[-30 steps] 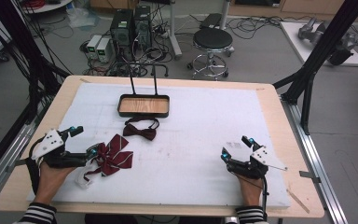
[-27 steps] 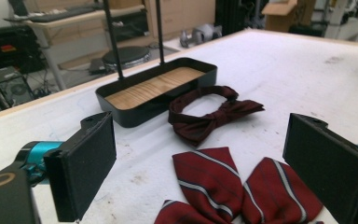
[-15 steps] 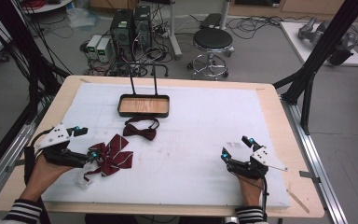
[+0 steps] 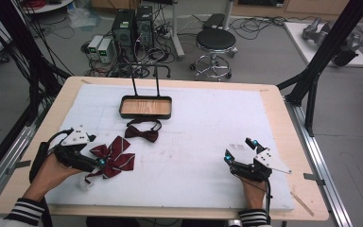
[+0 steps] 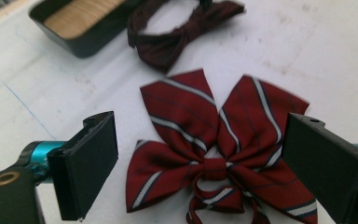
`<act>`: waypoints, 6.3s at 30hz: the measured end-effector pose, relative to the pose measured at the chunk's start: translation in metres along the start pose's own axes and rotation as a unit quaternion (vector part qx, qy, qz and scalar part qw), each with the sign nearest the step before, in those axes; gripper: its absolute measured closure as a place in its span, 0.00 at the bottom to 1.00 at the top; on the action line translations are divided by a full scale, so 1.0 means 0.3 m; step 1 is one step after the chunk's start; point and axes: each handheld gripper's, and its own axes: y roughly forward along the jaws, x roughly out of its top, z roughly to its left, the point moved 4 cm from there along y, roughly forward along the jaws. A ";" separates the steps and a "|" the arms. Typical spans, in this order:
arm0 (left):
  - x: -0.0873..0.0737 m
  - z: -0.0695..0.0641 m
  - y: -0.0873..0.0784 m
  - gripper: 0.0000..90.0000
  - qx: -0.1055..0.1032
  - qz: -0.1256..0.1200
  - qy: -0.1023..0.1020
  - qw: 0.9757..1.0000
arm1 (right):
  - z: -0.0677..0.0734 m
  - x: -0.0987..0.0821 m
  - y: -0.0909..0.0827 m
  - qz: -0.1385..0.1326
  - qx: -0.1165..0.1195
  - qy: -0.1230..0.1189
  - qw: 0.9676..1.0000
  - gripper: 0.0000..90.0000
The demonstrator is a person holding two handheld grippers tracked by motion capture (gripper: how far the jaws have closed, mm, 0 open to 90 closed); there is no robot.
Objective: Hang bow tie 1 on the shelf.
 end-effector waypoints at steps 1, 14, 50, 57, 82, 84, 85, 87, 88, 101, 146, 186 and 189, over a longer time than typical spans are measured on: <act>0.001 -0.004 0.005 0.14 0.003 0.007 0.004 1.000 | 0.000 0.000 0.000 0.000 0.001 0.001 1.000 0.10; -0.005 -0.033 0.064 0.19 -0.009 0.098 0.011 0.995 | 0.000 0.000 -0.001 0.000 -0.001 0.004 1.000 0.10; -0.013 -0.025 0.107 0.55 -0.040 0.178 -0.011 0.983 | -0.001 0.000 -0.002 -0.003 -0.001 0.003 1.000 0.10; -0.008 -0.016 0.118 0.64 -0.042 0.203 -0.018 0.978 | 0.000 0.000 -0.002 -0.003 -0.002 0.003 1.000 0.10; -0.008 -0.007 0.097 0.75 -0.026 0.158 -0.017 0.987 | 0.000 0.000 -0.003 -0.005 -0.004 0.000 1.000 0.10; -0.007 -0.002 0.093 0.75 -0.027 0.152 -0.018 0.988 | 0.000 0.000 -0.003 -0.005 -0.004 0.001 1.000 0.10; -0.004 0.002 0.090 0.75 -0.027 0.146 -0.019 0.989 | 0.000 0.000 -0.003 -0.004 -0.003 0.004 1.000 0.10; 0.001 0.005 0.085 0.75 -0.023 0.134 -0.024 0.990 | -0.001 0.000 -0.003 -0.004 -0.003 0.005 1.000 0.10; 0.005 0.008 0.082 0.75 -0.021 0.127 -0.024 0.991 | -0.001 0.000 -0.003 -0.005 -0.003 0.005 1.000 0.10; 0.061 0.036 0.021 0.75 0.002 0.031 -0.030 0.999 | -0.001 0.000 -0.004 -0.005 -0.003 0.005 1.000 0.10; 0.269 0.220 -0.057 0.75 0.089 -0.219 -0.099 0.967 | 0.000 0.000 -0.002 -0.004 -0.003 0.000 1.000 0.10; 0.499 0.445 -0.019 0.75 0.133 -0.265 -0.128 0.946 | 0.007 -0.001 0.001 0.003 -0.003 -0.004 1.000 0.10; 0.517 0.455 -0.010 0.75 0.138 -0.262 -0.127 0.947 | 0.006 -0.001 0.001 0.003 -0.003 -0.006 1.000 0.10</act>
